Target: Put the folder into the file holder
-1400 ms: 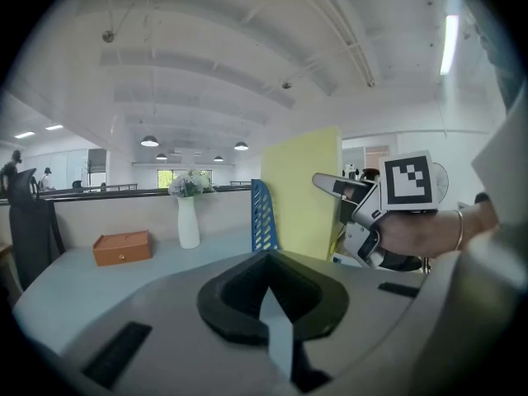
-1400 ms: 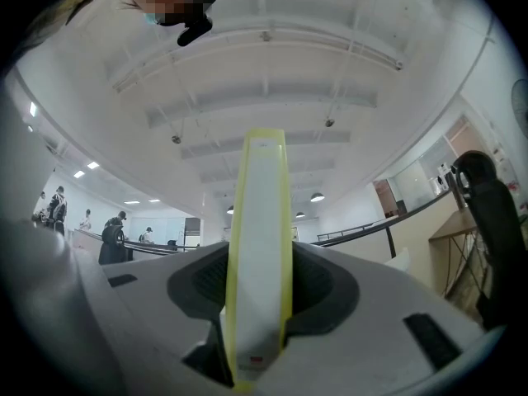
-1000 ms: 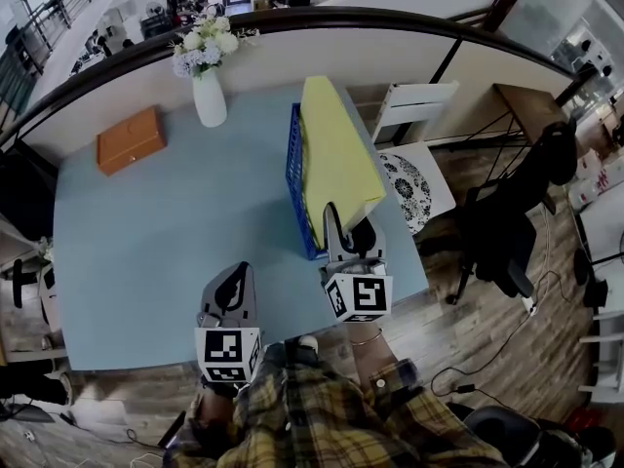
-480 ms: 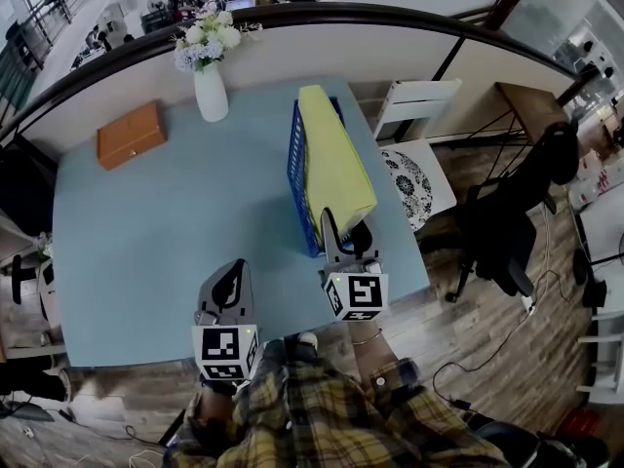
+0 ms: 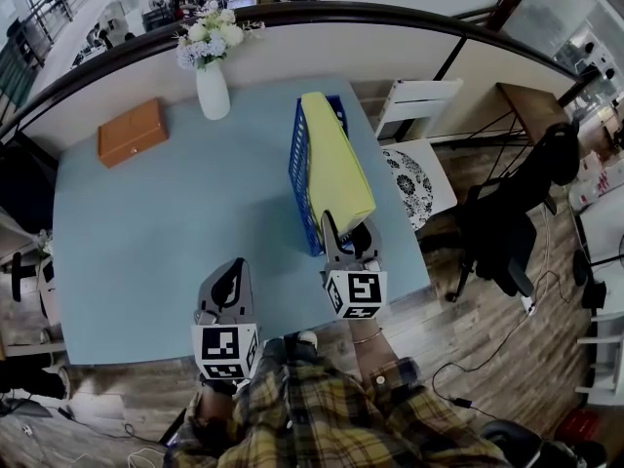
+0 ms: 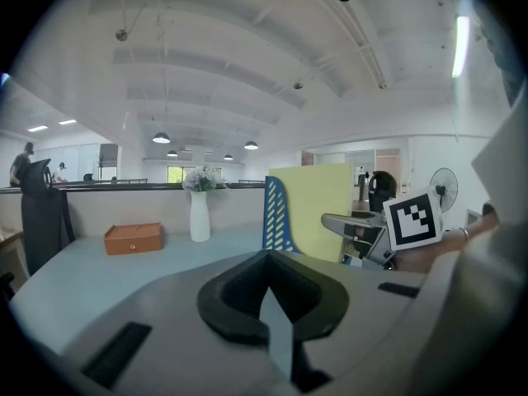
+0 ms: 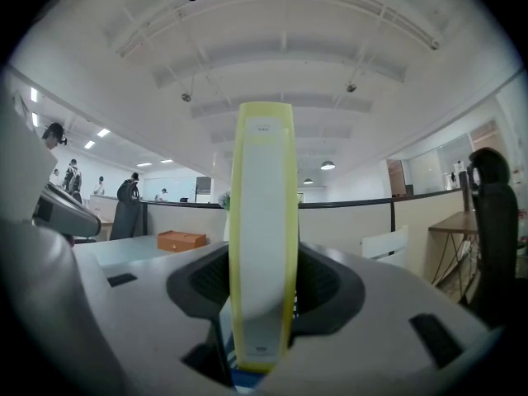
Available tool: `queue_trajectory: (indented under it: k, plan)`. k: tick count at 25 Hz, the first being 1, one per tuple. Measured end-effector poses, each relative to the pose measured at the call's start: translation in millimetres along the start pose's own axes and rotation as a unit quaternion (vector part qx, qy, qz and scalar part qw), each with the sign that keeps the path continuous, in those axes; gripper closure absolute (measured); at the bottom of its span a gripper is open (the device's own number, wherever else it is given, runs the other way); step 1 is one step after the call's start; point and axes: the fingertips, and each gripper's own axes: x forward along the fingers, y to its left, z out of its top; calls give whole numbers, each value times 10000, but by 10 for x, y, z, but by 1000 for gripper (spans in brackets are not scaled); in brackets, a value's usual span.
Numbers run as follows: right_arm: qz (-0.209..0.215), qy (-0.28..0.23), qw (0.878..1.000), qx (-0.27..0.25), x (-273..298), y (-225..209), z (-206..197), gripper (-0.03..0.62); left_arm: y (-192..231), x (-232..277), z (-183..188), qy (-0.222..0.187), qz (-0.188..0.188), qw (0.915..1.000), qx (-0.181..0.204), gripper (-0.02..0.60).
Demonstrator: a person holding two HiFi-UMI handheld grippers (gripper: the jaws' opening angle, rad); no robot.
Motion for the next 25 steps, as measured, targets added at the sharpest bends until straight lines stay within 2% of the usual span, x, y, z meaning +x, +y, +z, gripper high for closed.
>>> queue_trajectory:
  k: [7, 18, 25]
  plan:
    - [62, 30, 9999, 73, -2, 10, -20, 405, 8, -10, 17, -28, 2, 10000, -25, 589]
    - [139, 89, 9991, 381, -36, 20, -51, 331, -3, -64, 38, -93, -2, 10000, -11, 589]
    - [158, 97, 9989, 436, -99, 44, -33, 330, -1, -125, 52, -139, 8, 9999, -22, 589]
